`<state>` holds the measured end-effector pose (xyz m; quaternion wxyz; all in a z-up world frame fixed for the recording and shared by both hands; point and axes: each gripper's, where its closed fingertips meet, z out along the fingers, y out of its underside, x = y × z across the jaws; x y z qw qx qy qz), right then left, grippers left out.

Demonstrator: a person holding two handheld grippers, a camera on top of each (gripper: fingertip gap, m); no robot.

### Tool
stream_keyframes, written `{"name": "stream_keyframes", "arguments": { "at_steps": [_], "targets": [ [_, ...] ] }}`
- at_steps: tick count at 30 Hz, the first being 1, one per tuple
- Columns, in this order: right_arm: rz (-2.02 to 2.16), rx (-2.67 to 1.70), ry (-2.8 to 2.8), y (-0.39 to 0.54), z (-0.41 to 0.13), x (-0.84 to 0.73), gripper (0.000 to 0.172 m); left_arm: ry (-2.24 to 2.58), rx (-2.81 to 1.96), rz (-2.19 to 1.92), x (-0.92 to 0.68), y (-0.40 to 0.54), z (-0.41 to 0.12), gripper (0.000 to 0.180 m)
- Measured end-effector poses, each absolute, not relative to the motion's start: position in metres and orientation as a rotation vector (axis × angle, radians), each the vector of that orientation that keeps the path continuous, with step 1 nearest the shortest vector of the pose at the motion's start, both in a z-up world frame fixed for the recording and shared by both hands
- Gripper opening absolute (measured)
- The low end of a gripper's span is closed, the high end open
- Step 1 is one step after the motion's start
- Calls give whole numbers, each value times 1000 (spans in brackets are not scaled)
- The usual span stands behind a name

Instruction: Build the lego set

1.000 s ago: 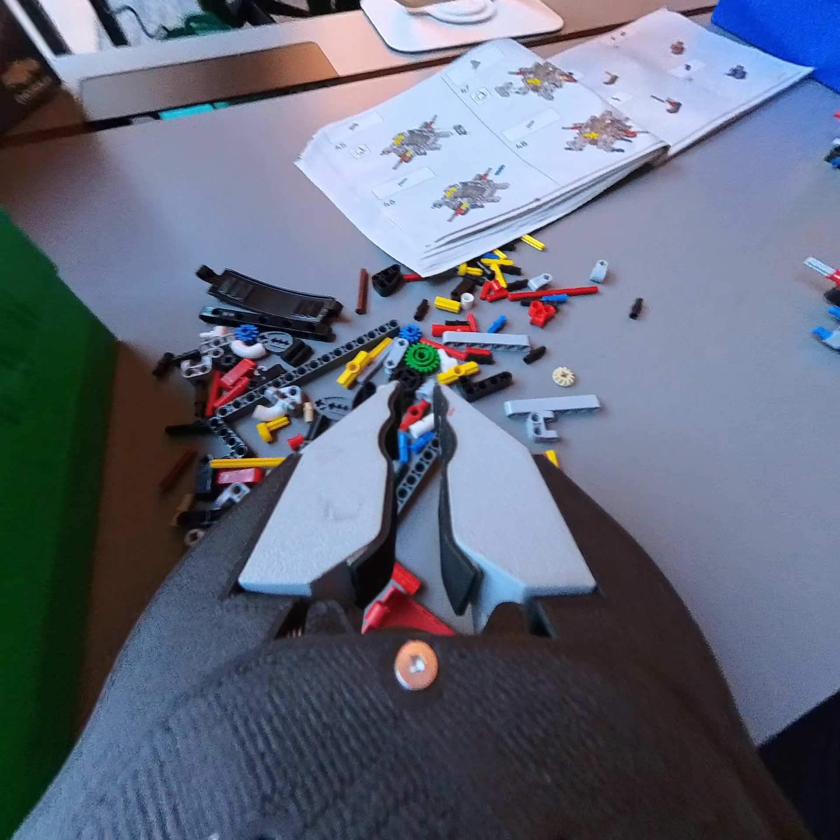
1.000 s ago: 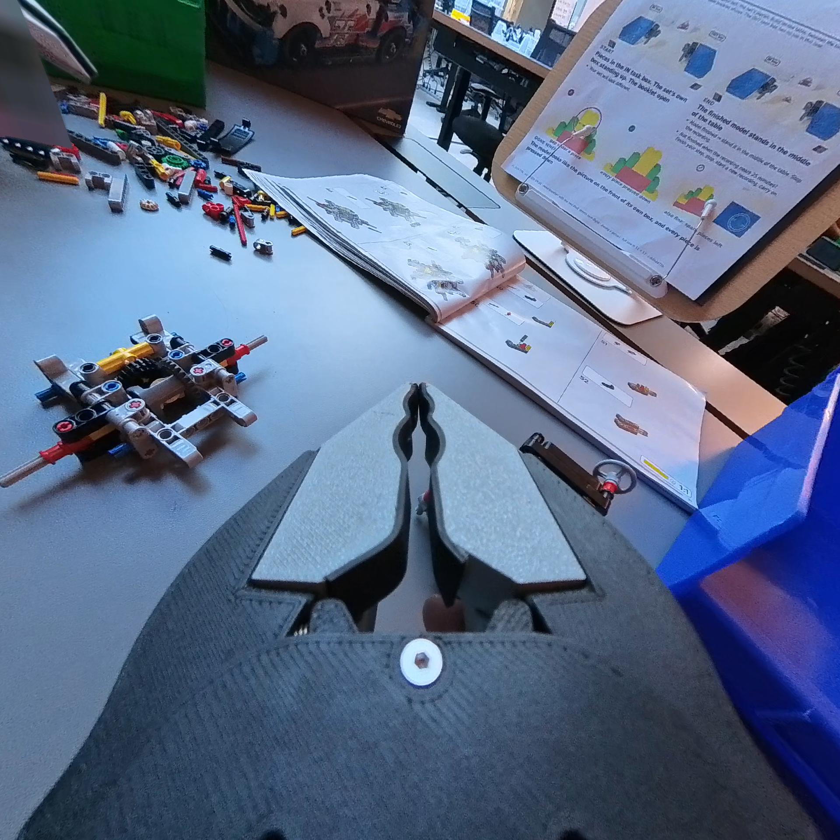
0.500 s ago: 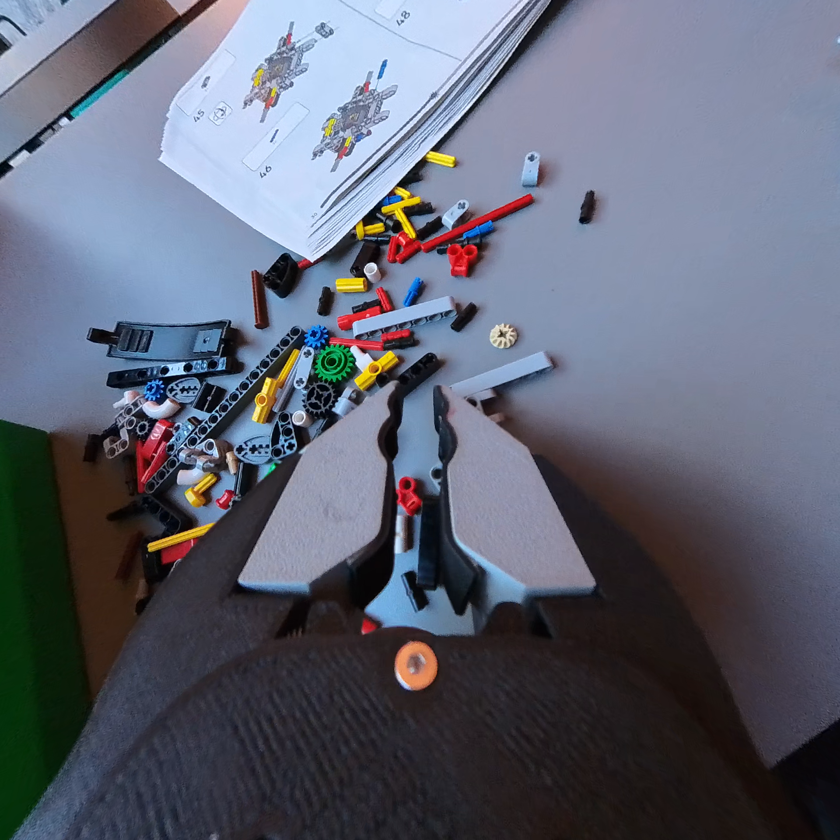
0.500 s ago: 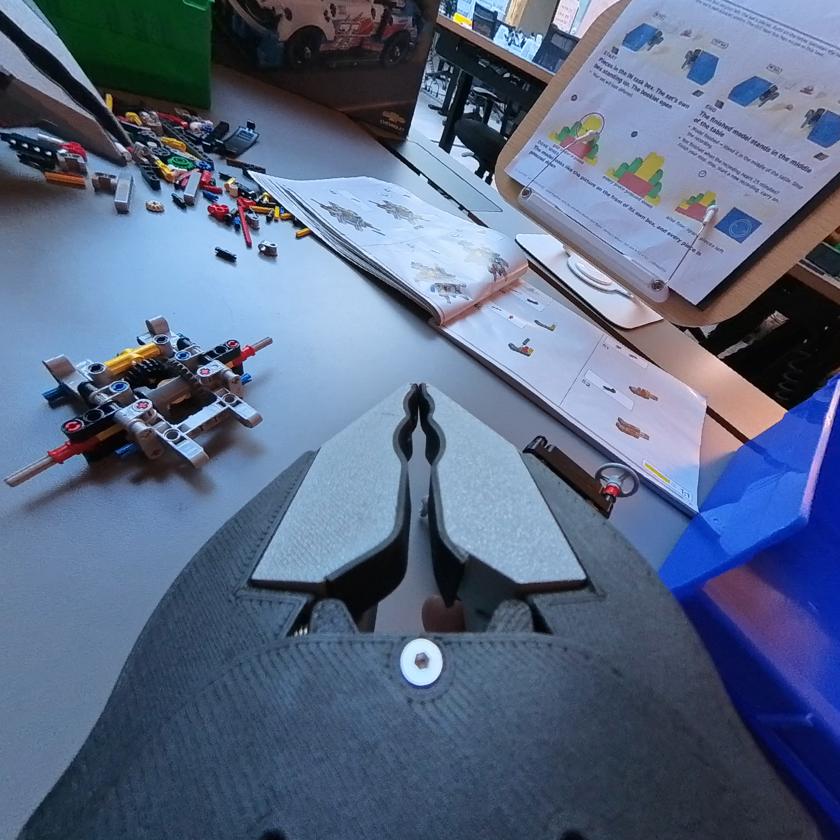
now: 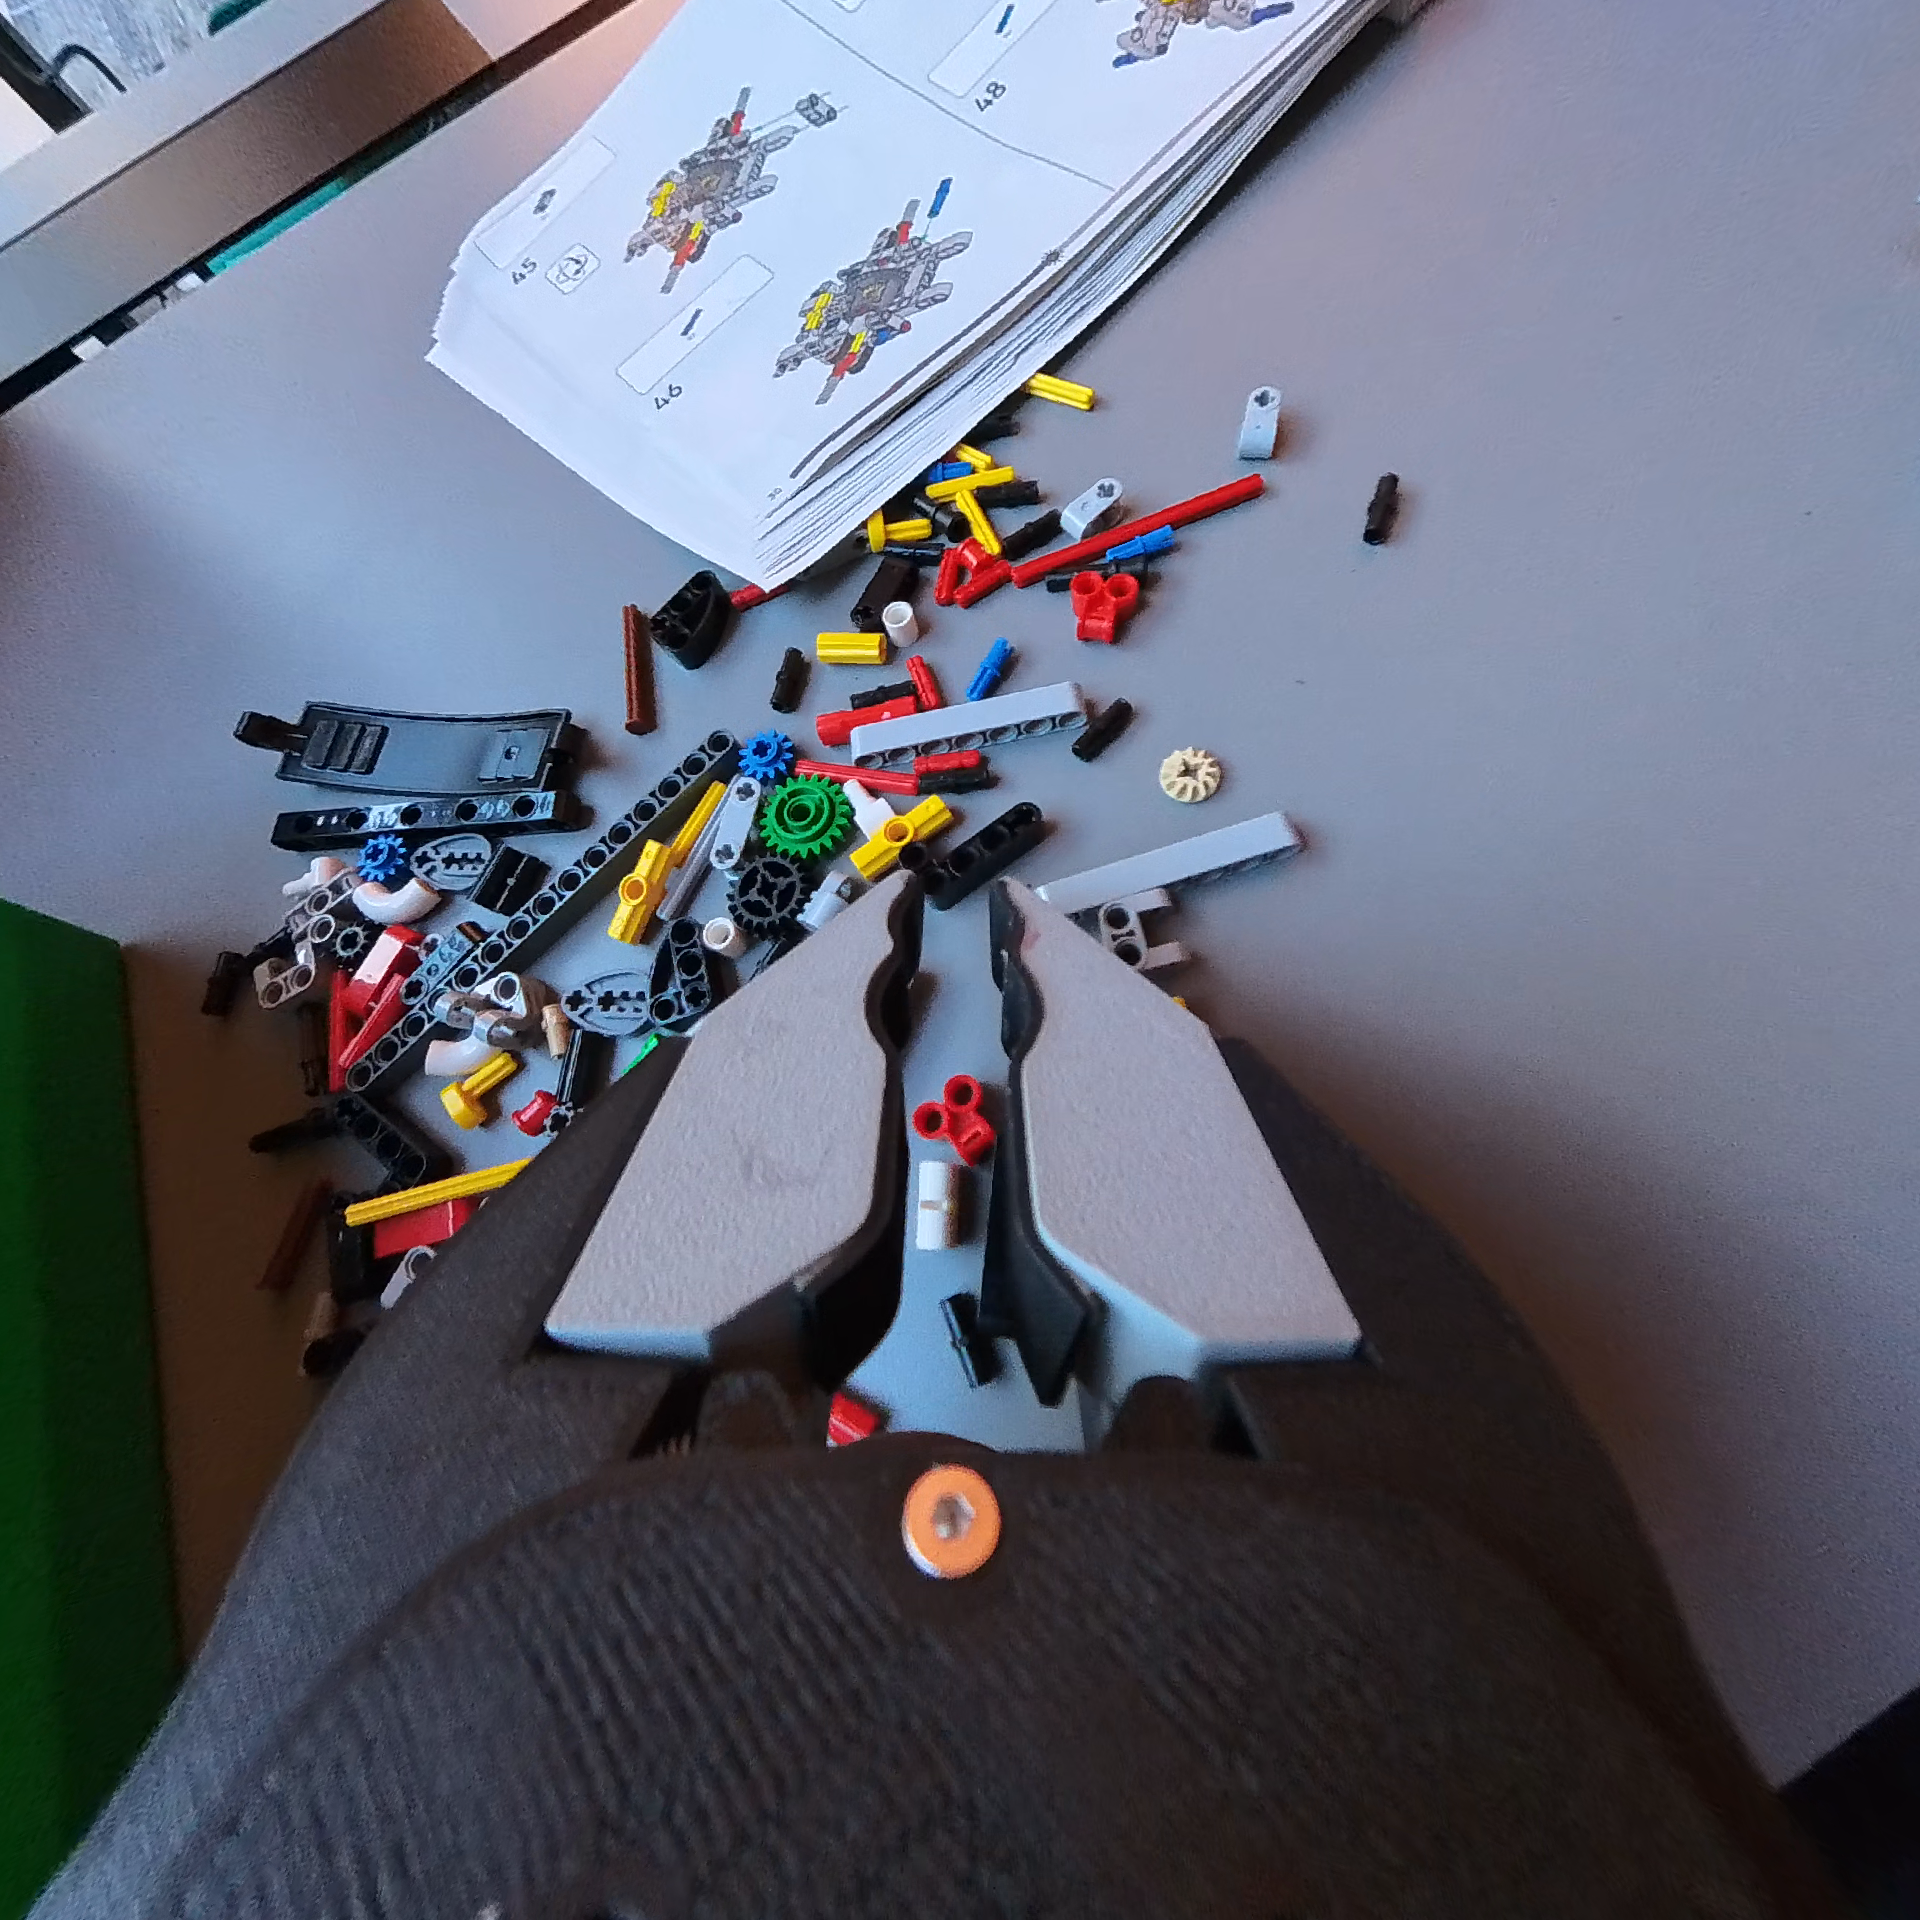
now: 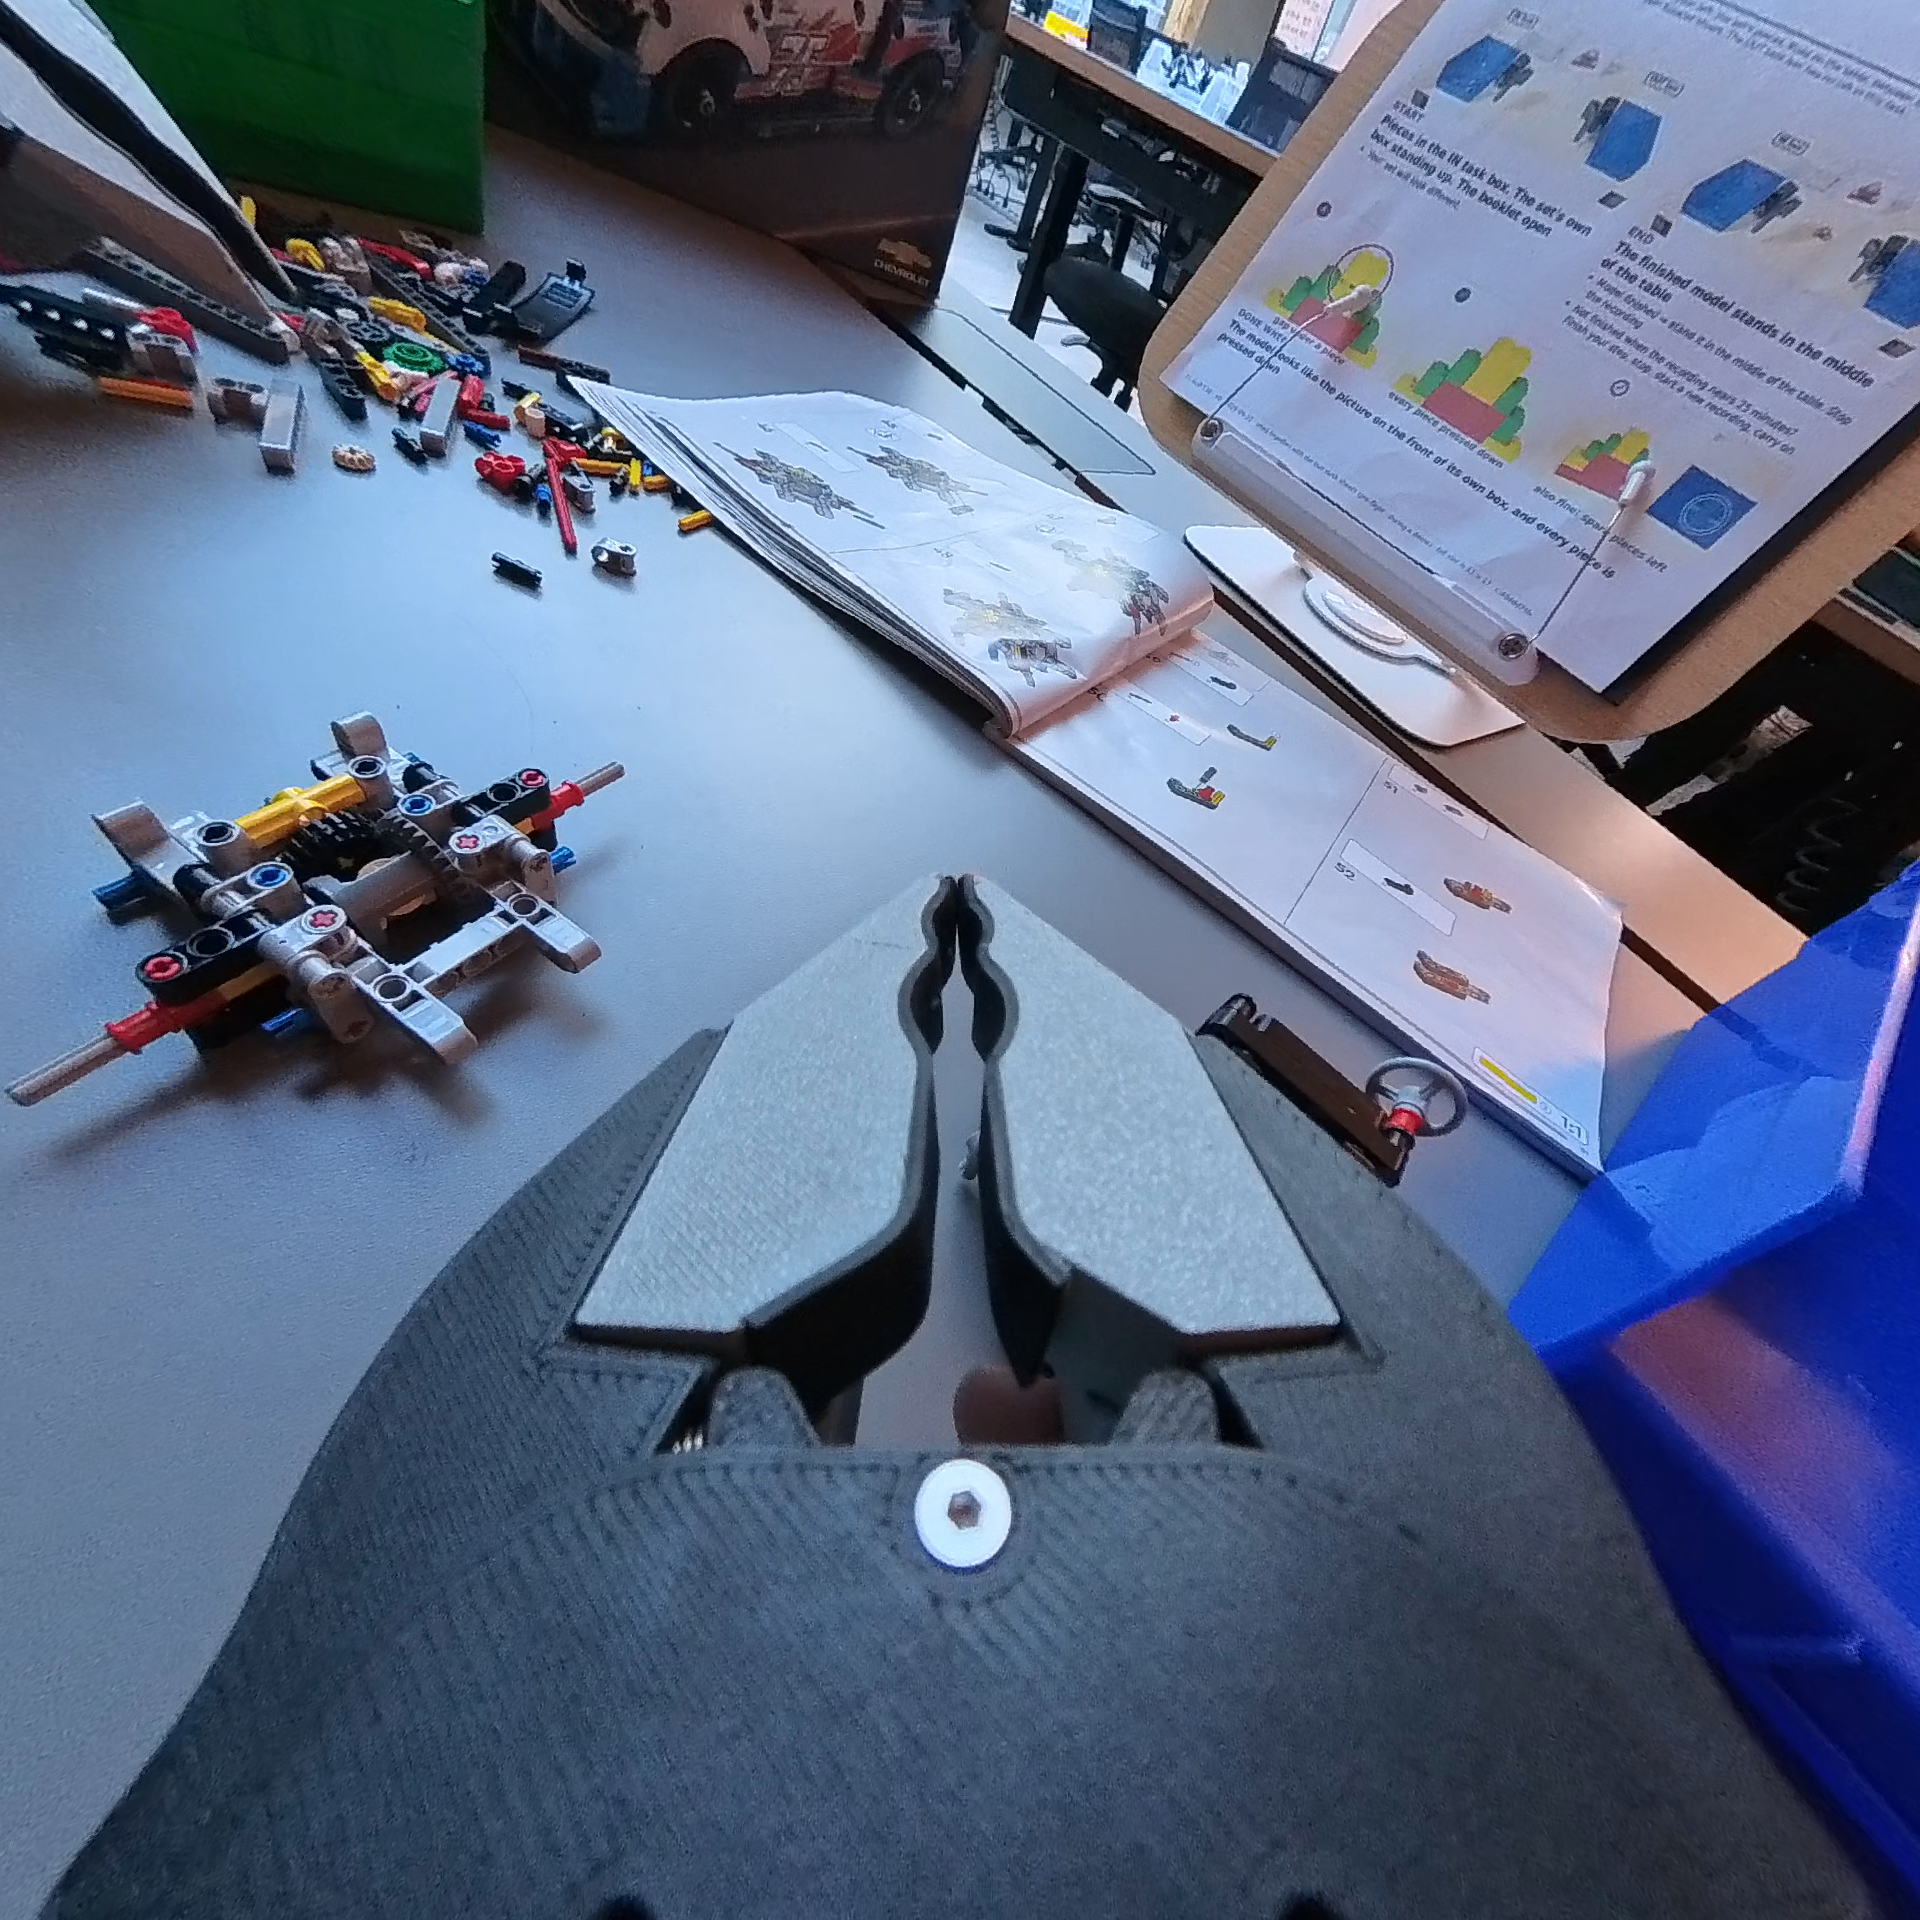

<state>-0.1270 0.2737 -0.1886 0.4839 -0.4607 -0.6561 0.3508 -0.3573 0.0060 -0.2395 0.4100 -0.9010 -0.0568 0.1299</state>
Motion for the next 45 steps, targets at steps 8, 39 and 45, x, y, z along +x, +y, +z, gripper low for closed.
{"name": "stream_keyframes", "arguments": {
  "at_steps": [8, 39, 45],
  "targets": [
    [850, -1128, -1611, 273, -191, -127, 0, -152, -2262, 339, -360, 3, -237, 10],
    [881, -1094, -1618, 266, -186, -125, 0, 274, -2720, 80, -349, 23, -260, 0],
    [885, -1088, -1618, 265, -186, -124, 0, 237, -2723, 99, -347, 28, -258, 0]
  ]
}}
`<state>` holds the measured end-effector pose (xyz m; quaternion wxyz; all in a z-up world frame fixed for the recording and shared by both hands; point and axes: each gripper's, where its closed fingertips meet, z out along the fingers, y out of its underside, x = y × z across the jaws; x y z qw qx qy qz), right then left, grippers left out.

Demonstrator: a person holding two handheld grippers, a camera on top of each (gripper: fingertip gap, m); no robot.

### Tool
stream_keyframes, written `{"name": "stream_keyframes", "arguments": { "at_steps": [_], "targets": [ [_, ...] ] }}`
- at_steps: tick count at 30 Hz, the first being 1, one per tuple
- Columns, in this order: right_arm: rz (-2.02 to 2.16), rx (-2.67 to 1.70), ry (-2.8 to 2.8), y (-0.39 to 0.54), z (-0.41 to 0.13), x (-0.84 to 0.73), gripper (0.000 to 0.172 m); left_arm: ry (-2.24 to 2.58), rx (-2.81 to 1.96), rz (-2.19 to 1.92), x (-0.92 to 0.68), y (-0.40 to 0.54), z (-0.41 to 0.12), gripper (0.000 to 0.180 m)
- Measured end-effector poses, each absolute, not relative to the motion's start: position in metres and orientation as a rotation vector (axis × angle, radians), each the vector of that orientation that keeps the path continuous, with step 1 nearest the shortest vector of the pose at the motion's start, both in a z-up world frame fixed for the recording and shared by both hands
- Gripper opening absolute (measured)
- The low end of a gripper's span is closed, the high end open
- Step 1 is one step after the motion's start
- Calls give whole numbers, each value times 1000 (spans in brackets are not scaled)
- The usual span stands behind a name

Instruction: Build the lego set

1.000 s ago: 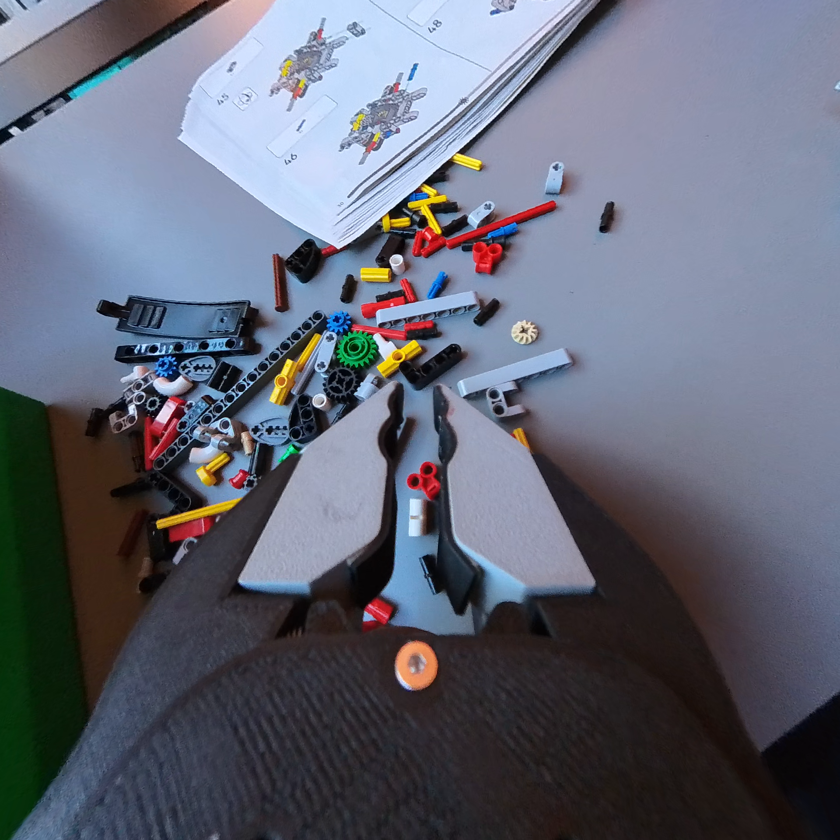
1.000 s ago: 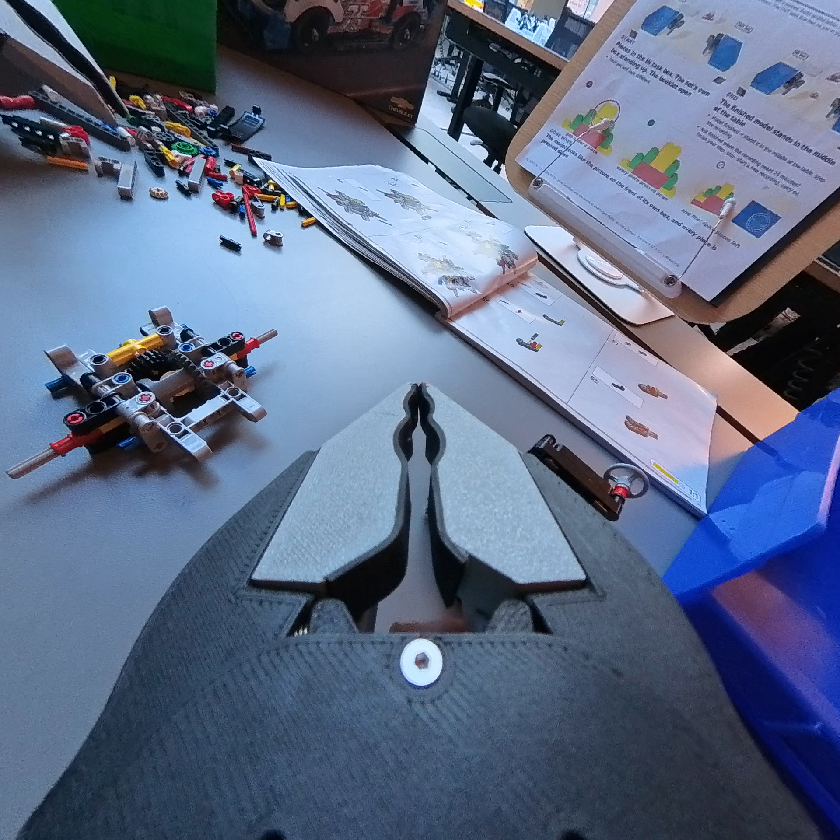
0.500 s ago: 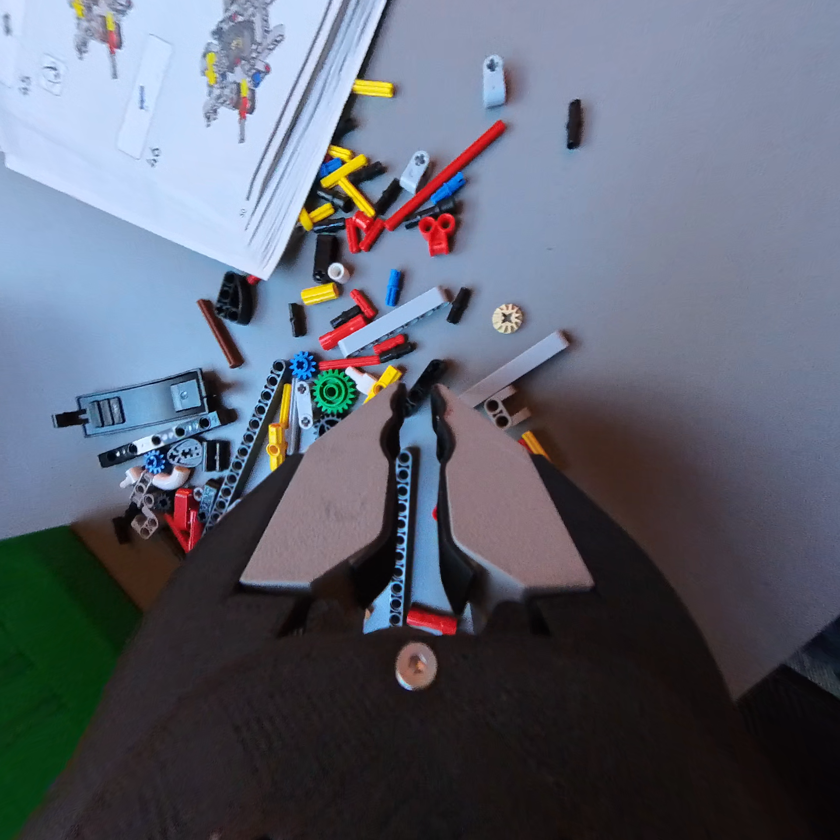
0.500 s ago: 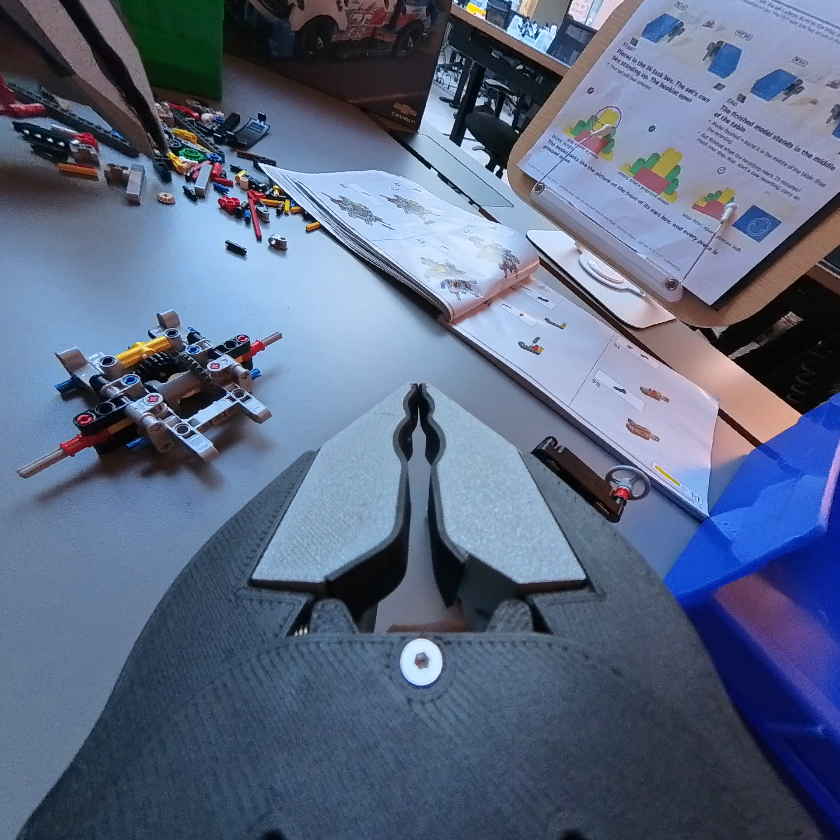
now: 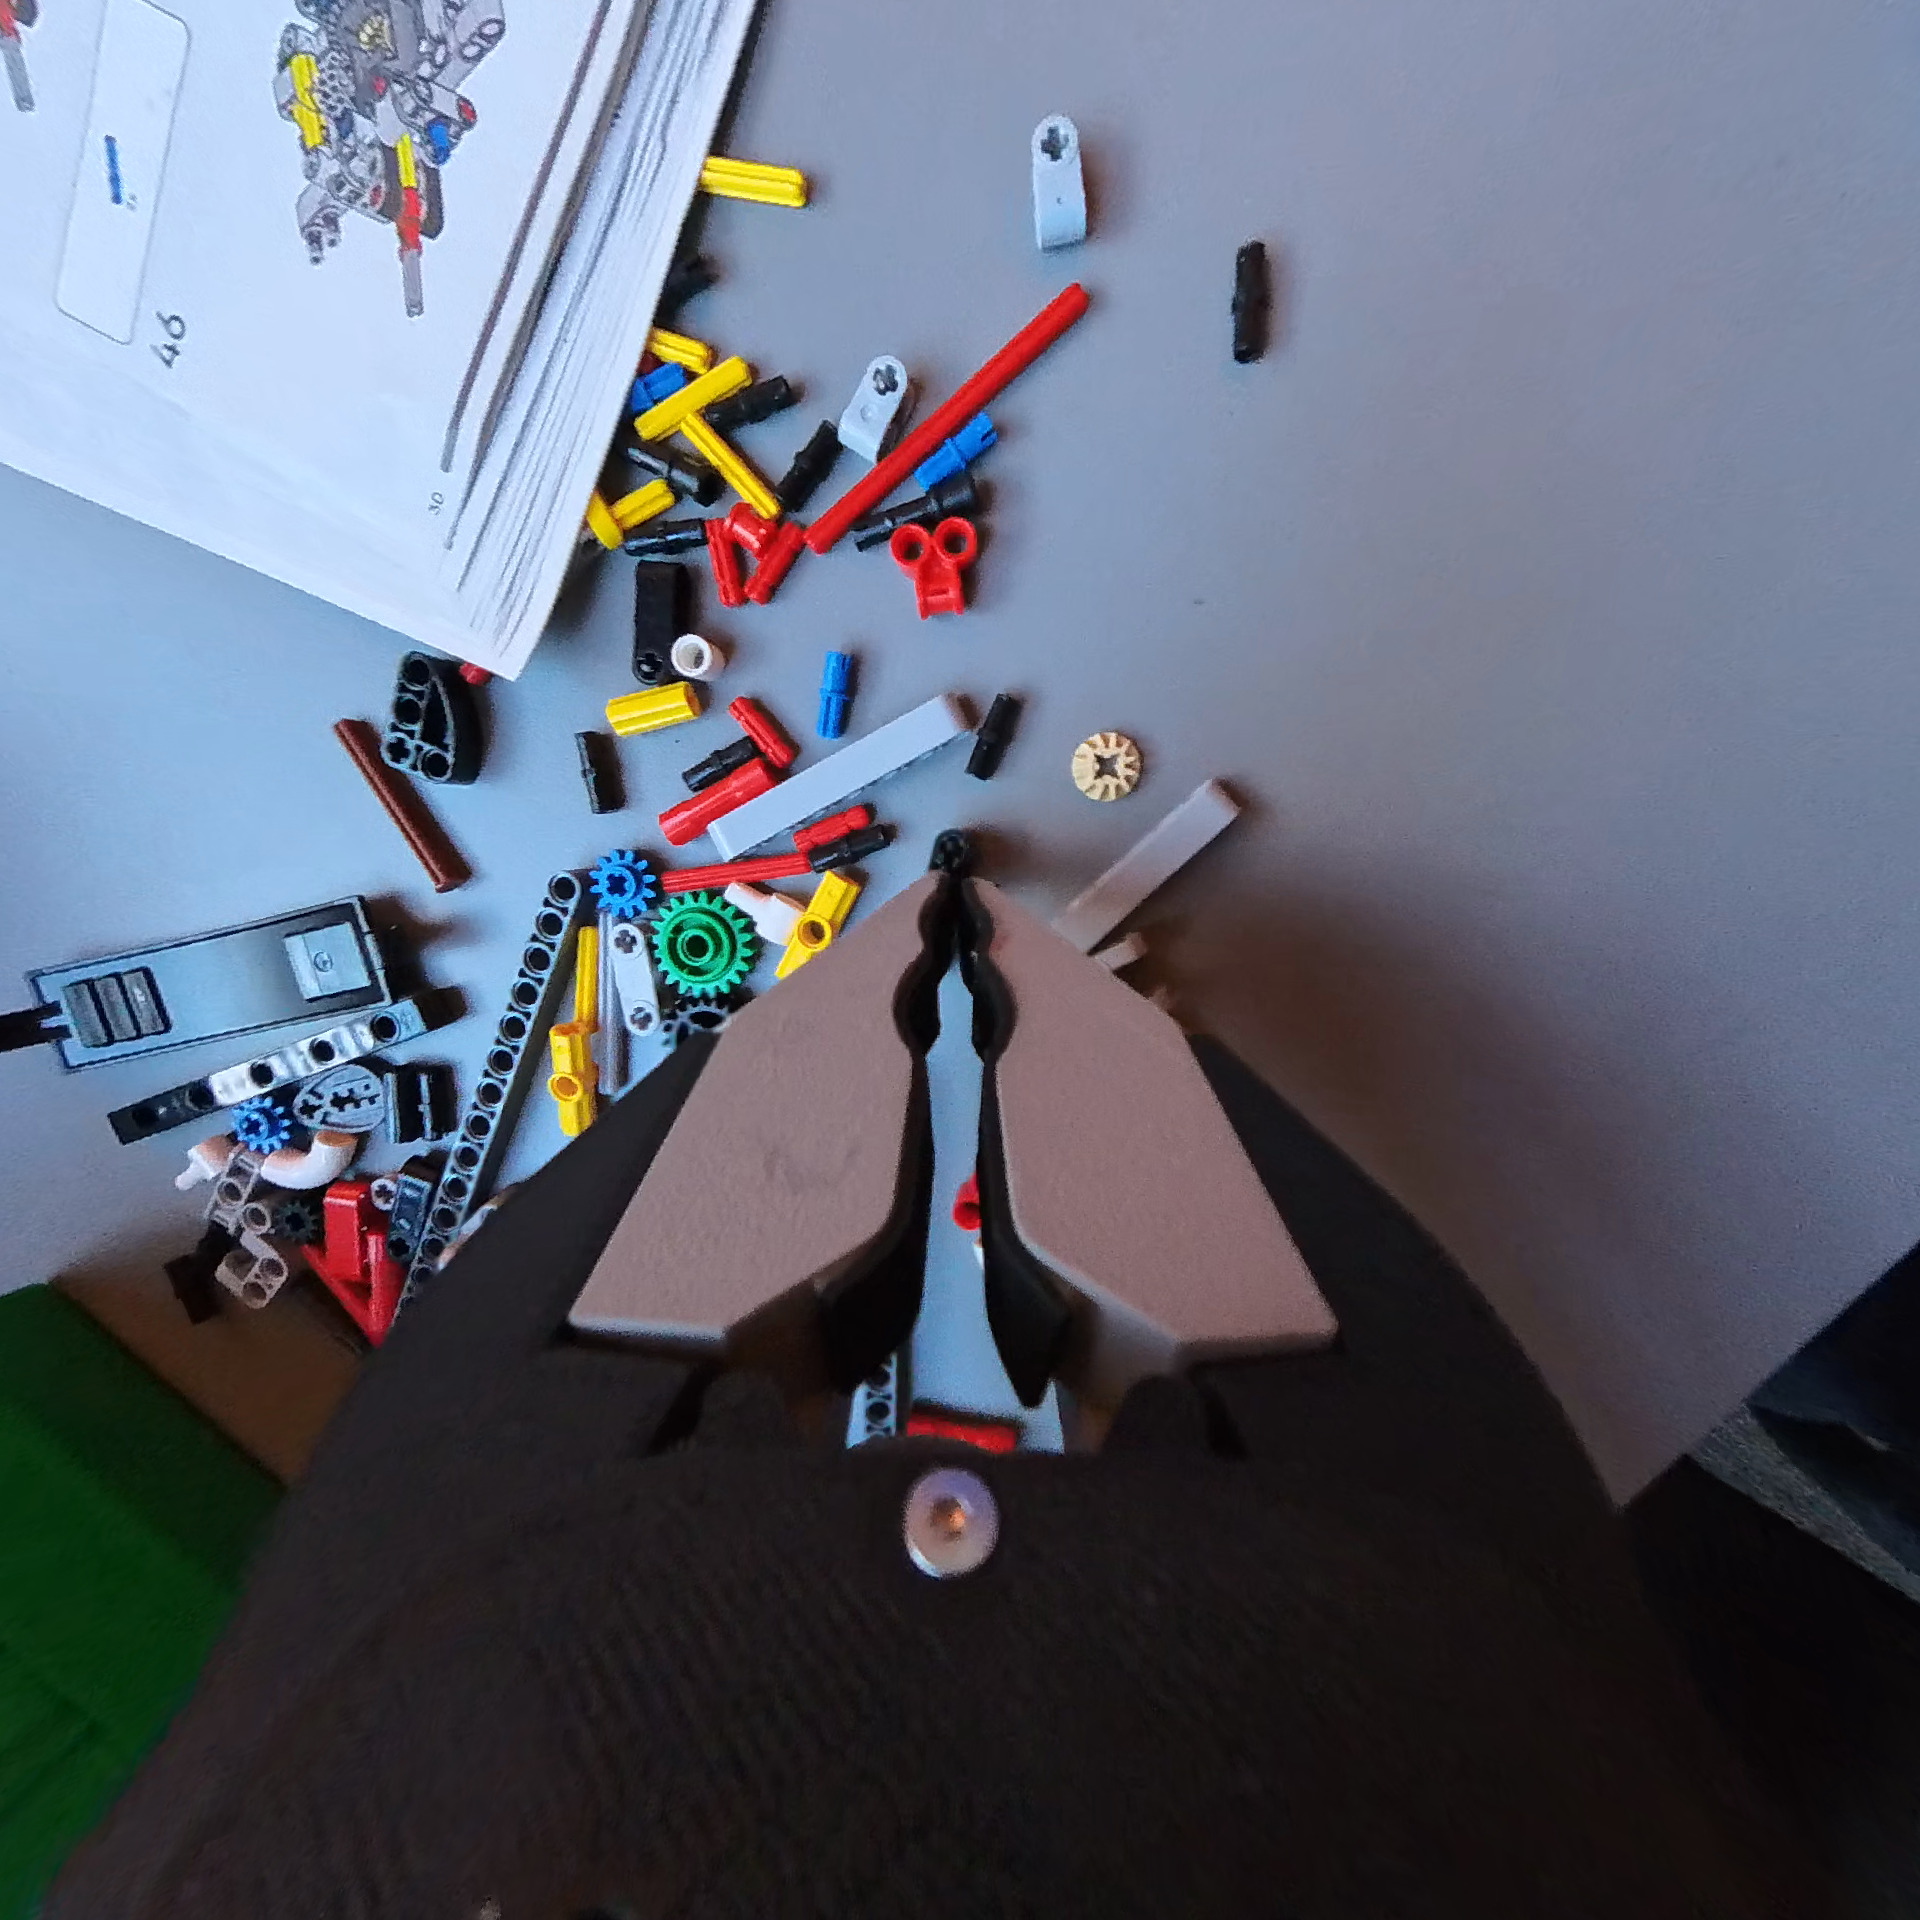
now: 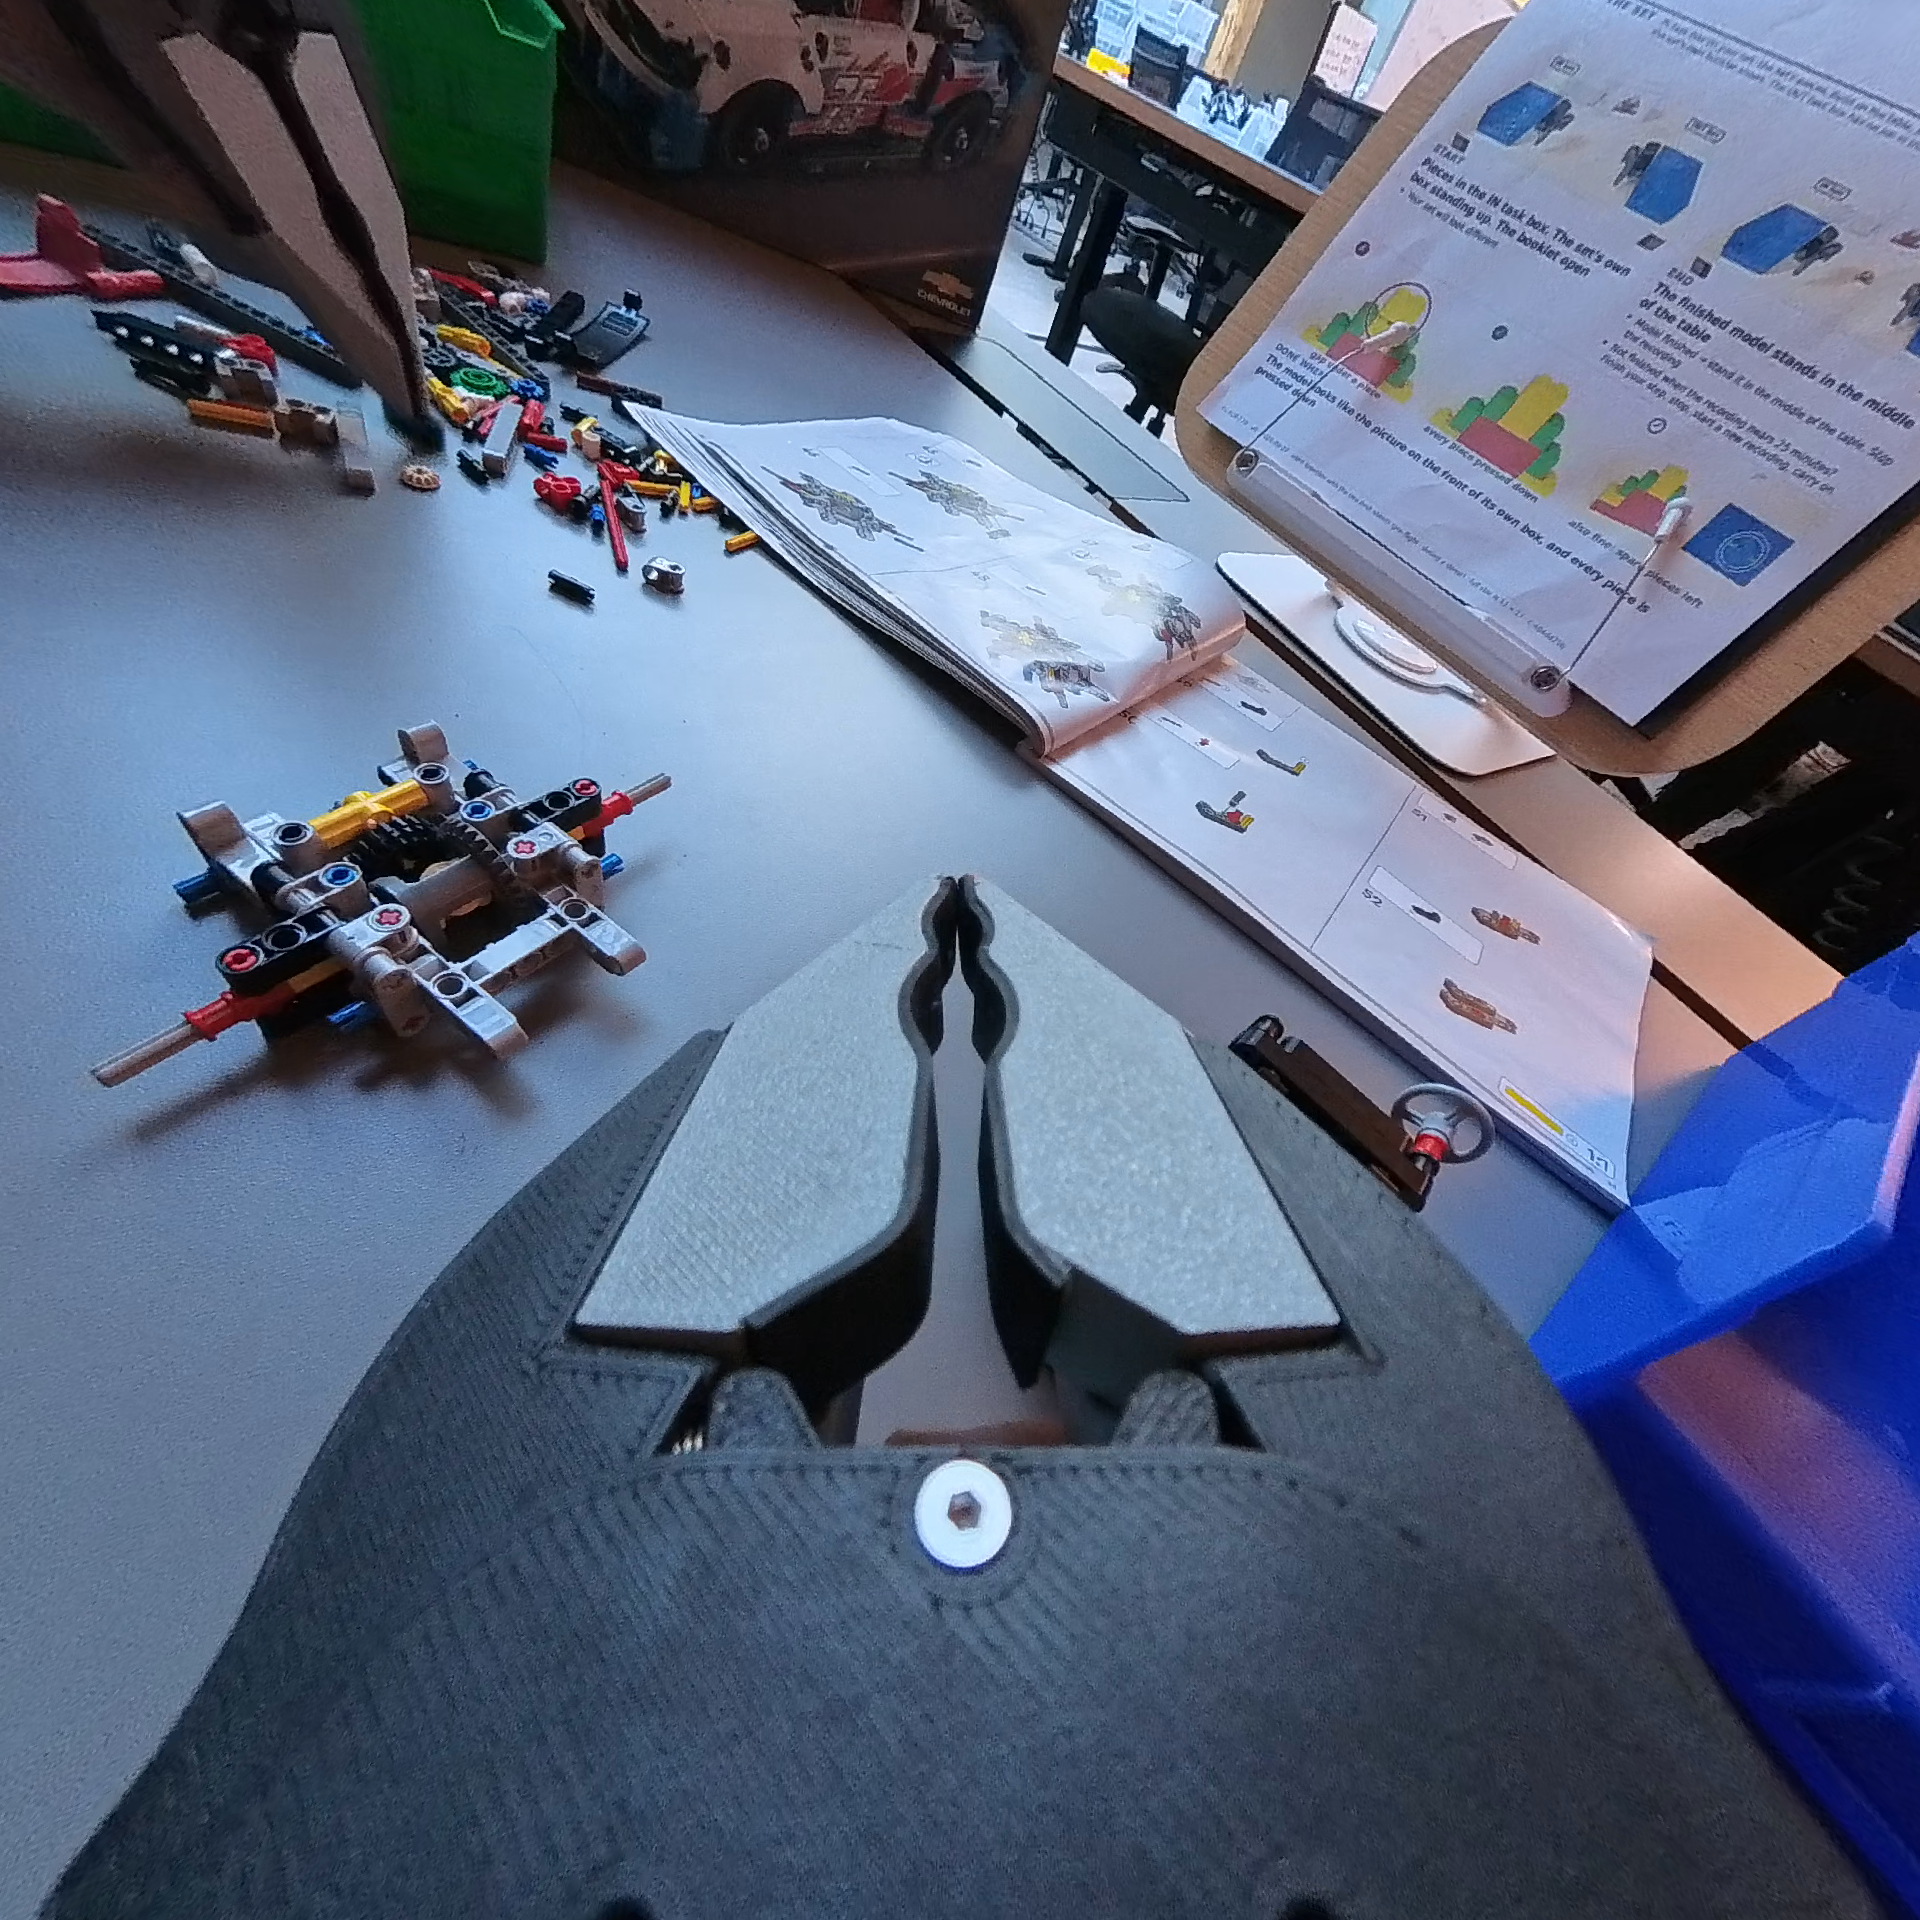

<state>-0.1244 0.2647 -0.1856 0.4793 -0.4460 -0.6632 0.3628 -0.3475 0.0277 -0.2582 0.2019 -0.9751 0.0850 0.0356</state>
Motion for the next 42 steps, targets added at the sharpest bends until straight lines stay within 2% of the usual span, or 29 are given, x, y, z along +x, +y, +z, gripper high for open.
{"name": "stream_keyframes", "arguments": {
  "at_steps": [15, 30, 32, 36, 42],
  "targets": [
    [885, -1087, -1620, 265, -186, -124, 0, 405, -2479, -10, -269, 74, -205, 0],
    [873, -1080, -1645, 263, -189, -124, 0, 497, -2653, -150, -231, 74, -264, 0],
    [878, -1083, -1641, 263, -188, -123, 0, 447, -2650, -76, -250, 66, -255, 7],
    [898, -1075, -1644, 261, -187, -123, 0, 221, -2639, 15, -306, 40, -225, 10],
    [876, -1060, -1665, 258, -189, -124, 0, 74, -2700, 106, -355, 17, -236, 11]
  ]
}}
